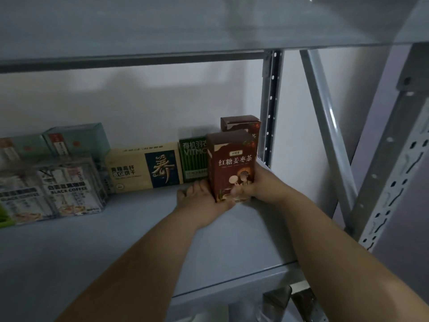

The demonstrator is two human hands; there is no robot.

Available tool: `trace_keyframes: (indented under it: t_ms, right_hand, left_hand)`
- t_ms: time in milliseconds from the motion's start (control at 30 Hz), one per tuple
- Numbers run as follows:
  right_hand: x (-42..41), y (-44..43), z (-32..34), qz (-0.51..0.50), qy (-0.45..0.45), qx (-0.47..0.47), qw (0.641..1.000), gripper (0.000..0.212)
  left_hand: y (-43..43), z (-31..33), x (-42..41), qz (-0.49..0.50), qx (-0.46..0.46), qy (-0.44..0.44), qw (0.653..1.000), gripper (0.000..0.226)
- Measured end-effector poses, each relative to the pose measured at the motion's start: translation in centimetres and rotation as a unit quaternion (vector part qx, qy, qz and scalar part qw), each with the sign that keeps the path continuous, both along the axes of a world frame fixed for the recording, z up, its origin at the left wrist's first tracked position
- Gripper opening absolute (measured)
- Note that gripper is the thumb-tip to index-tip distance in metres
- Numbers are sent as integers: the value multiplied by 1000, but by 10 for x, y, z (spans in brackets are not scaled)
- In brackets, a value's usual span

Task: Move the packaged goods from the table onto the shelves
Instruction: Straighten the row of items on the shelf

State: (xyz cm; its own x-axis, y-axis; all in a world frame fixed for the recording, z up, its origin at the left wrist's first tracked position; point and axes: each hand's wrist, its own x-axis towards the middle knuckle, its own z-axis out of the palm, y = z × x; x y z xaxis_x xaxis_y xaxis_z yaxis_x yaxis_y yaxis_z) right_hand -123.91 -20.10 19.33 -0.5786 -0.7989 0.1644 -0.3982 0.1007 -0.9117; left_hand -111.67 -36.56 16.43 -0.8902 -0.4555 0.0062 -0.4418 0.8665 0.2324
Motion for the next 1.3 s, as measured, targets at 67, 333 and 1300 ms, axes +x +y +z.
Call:
trace_keyframes:
  t_ms: [67, 333, 1300]
  right_hand:
    - [-10, 9, -1, -27, -6, 14, 1000, 79]
    - [-36, 28, -2, -99, 4, 39, 994, 64]
    - [11, 32, -10, -183, 198, 426, 864, 72]
  left_hand:
    - [8, 4, -5, -4, -26, -26, 999, 102]
    - [2, -3, -3, -20, -22, -10, 999, 85]
    - [34, 8, 53, -16, 0, -31, 999, 77]
